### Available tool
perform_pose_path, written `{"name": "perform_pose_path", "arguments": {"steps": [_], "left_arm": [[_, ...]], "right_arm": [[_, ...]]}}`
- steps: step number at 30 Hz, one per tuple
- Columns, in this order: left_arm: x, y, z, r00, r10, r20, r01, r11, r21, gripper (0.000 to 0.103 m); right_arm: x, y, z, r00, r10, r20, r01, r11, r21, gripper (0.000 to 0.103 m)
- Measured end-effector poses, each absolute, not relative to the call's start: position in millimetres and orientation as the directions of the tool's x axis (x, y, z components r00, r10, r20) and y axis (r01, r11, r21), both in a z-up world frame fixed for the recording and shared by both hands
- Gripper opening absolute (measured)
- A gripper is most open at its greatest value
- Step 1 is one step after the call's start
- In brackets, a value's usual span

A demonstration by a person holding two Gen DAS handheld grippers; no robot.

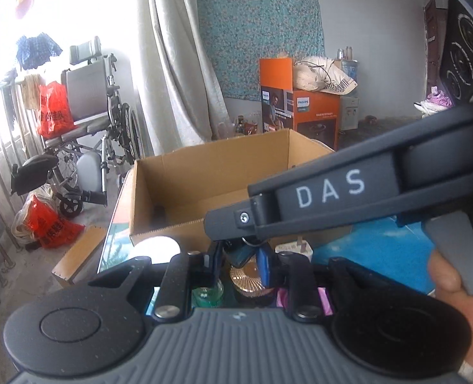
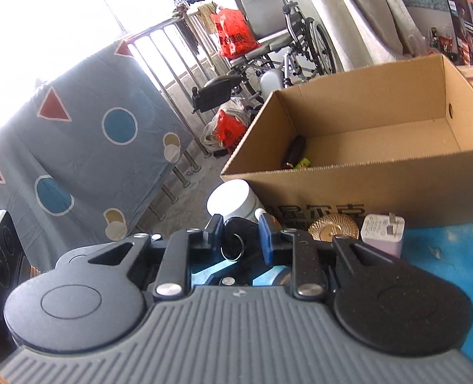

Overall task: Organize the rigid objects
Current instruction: 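Carry the grasped black item into the box and open the right tool, then lift the open right tool out of the box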

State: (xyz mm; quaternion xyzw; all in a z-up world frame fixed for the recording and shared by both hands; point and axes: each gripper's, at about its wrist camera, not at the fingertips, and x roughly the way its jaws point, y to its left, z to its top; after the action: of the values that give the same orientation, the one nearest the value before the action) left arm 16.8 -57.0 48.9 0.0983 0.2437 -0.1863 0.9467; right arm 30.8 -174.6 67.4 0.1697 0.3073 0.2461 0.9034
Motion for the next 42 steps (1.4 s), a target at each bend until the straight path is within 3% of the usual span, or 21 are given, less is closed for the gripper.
{"name": "perform_pose_path", "arguments": {"steps": [5,10,15,21,32,42], "left_arm": [[60,-55,83,0.811,-0.318,-0.491,0.399,0.914,0.067,0.025],[141,-41,89,0.717,-0.362,-0.596,0.411,0.91,-0.058,0.027],[223,-24,68,0.567,-0.399,-0.72,0.386,0.901,-0.196,0.028],[270,-29,43,0.525,-0.308,-0.793,0.359,0.926,-0.122,0.032],[290,-35,26,0.494,-0.274,-0.825,0.339,0.935,-0.108,0.035],[264,-25,59,0.559,-0.315,-0.767,0.352,0.928,-0.125,0.046]], "right_arm": [[73,-180,110,0.672,0.59,-0.449,-0.383,0.795,0.47,0.023],[159,-176,127,0.584,0.607,-0.538,-0.338,0.785,0.519,0.023],[243,-184,102,0.469,0.618,-0.631,-0.224,0.774,0.592,0.022],[314,-176,56,0.349,0.63,-0.693,-0.139,0.767,0.627,0.02],[382,-159,-17,0.256,0.601,-0.757,-0.062,0.792,0.608,0.015],[366,-184,6,0.329,0.623,-0.709,-0.083,0.767,0.636,0.017]]}}
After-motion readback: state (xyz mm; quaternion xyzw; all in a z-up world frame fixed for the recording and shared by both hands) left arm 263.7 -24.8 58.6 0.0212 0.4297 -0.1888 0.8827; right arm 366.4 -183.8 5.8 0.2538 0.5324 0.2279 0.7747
